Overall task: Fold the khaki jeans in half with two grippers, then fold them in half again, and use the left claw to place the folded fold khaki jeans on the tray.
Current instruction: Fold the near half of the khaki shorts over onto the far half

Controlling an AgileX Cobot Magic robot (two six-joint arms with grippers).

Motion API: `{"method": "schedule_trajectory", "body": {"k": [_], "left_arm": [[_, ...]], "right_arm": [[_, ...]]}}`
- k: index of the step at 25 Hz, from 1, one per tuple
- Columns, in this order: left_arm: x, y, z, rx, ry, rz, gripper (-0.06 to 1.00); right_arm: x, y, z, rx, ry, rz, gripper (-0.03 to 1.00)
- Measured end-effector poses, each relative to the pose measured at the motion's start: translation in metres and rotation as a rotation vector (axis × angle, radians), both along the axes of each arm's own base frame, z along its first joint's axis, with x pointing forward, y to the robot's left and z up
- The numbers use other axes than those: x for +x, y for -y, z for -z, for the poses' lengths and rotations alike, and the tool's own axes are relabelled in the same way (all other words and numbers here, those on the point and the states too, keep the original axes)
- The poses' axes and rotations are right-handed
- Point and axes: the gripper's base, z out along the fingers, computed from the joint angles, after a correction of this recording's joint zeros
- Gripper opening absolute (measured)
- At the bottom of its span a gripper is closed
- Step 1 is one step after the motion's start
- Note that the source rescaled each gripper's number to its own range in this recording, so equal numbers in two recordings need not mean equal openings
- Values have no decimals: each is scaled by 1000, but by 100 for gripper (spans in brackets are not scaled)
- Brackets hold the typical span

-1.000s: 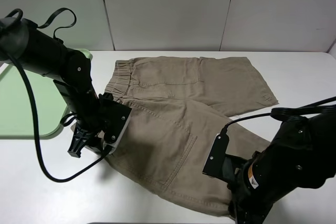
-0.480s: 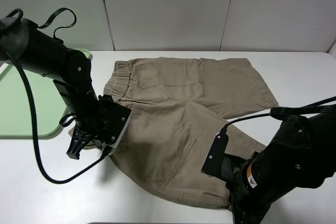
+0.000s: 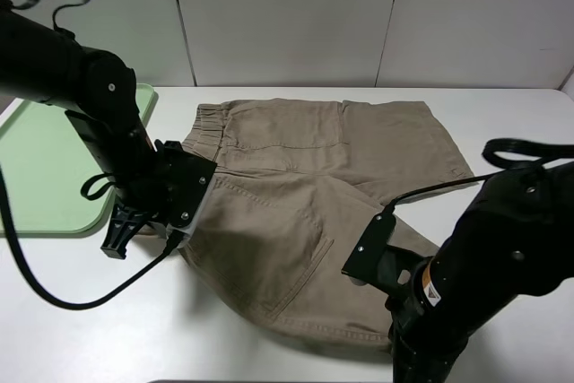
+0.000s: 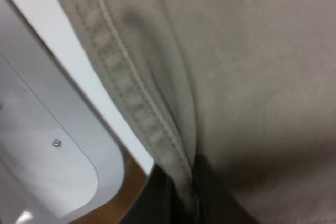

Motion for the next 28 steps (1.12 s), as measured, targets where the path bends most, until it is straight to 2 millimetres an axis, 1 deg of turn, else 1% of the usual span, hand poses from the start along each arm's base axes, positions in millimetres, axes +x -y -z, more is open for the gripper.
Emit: {"method": "schedule_trajectory", "body": {"k": [7,13,18,21,25,28], "left_arm": [[-15,-8,-36,5,-21,-13,0],[-34,-16,-67,1,-52,-20,0],[-49,-18,-86,-45,-90,-44,0],[-57,-20,-94,-59,-117,-52,0],[-62,-21,-98,-66,-140,-58,0],[-61,-21,-99,-73,-124,-64,0]], "right_arm": [[-1,-2,-54,86,38,48,0],[-6,2,-91,103,26,92,0],[-12,8,-112,114,14,138,0],[-17,13,-120,108,1,141,0],[-22,21,-127,101,-2,139,0],[-20,25,-128,77,39,123,0]]}}
